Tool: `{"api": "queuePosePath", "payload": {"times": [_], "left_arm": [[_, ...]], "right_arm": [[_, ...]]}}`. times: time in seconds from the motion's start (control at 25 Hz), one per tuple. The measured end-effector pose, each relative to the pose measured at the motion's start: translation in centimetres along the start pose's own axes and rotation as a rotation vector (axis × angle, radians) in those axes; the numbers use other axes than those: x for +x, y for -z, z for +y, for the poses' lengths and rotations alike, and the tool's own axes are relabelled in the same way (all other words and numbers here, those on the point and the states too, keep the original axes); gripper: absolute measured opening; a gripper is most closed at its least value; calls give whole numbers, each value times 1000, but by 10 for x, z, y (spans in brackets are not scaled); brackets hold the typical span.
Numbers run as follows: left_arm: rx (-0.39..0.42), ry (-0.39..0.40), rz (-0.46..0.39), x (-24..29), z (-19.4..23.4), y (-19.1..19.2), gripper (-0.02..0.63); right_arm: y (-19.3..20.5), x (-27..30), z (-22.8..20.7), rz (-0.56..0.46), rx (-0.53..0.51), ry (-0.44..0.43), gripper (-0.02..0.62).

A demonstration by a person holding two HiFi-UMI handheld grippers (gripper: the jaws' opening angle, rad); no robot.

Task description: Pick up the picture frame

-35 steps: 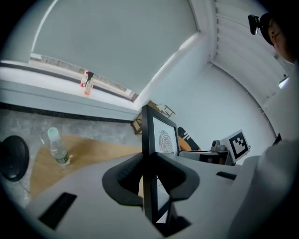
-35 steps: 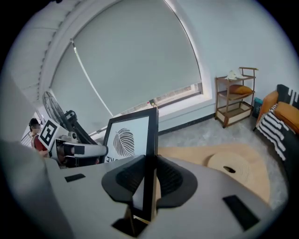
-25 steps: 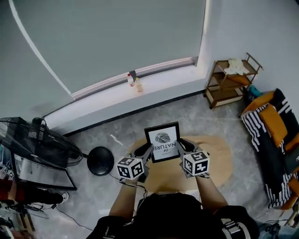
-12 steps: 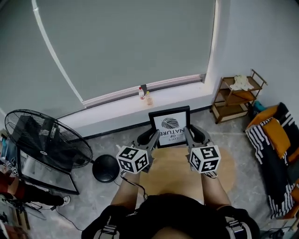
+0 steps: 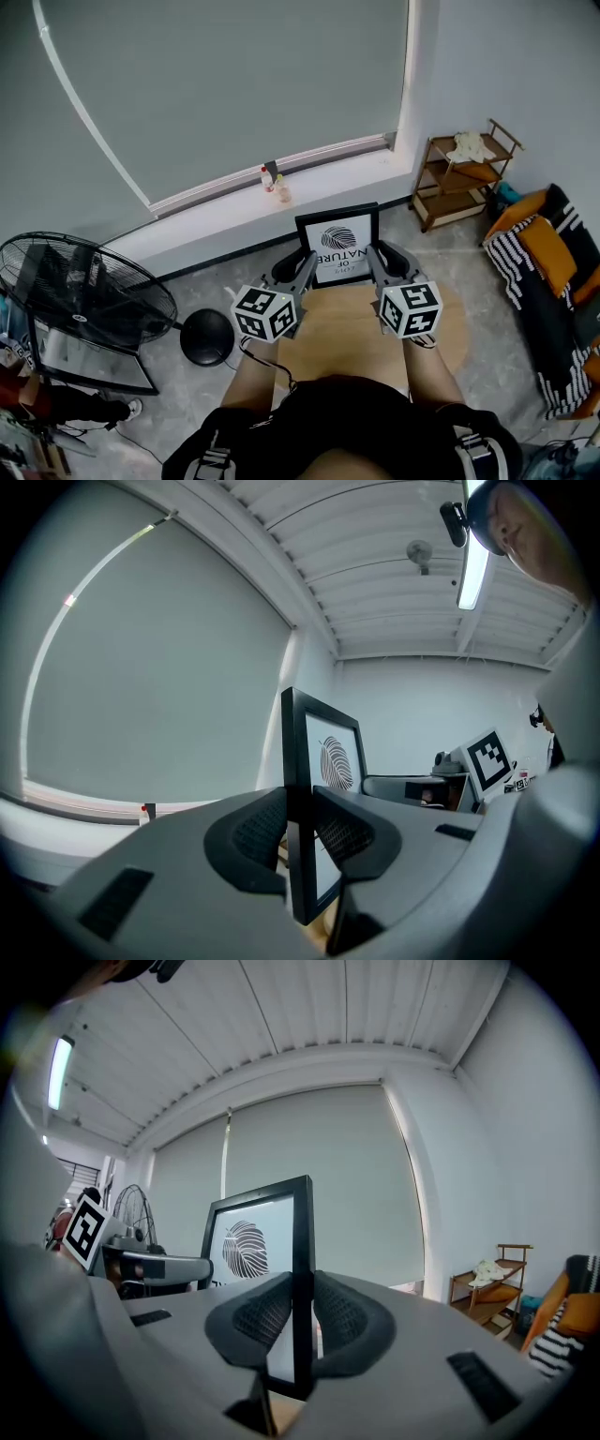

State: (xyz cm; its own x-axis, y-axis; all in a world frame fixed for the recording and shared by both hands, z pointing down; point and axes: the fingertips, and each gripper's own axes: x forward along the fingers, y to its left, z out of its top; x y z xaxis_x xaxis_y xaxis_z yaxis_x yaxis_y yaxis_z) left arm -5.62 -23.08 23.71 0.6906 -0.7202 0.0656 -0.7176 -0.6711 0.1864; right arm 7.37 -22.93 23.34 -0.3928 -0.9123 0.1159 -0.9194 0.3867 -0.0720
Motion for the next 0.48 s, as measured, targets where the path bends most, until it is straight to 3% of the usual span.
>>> {"api": "queuePosePath", "payload": {"times": [0.48], "left_arm": [[-1,-6,7,11,10,5,104]], "right_arm": [[6,12,-6,15,5,5,86]]}}
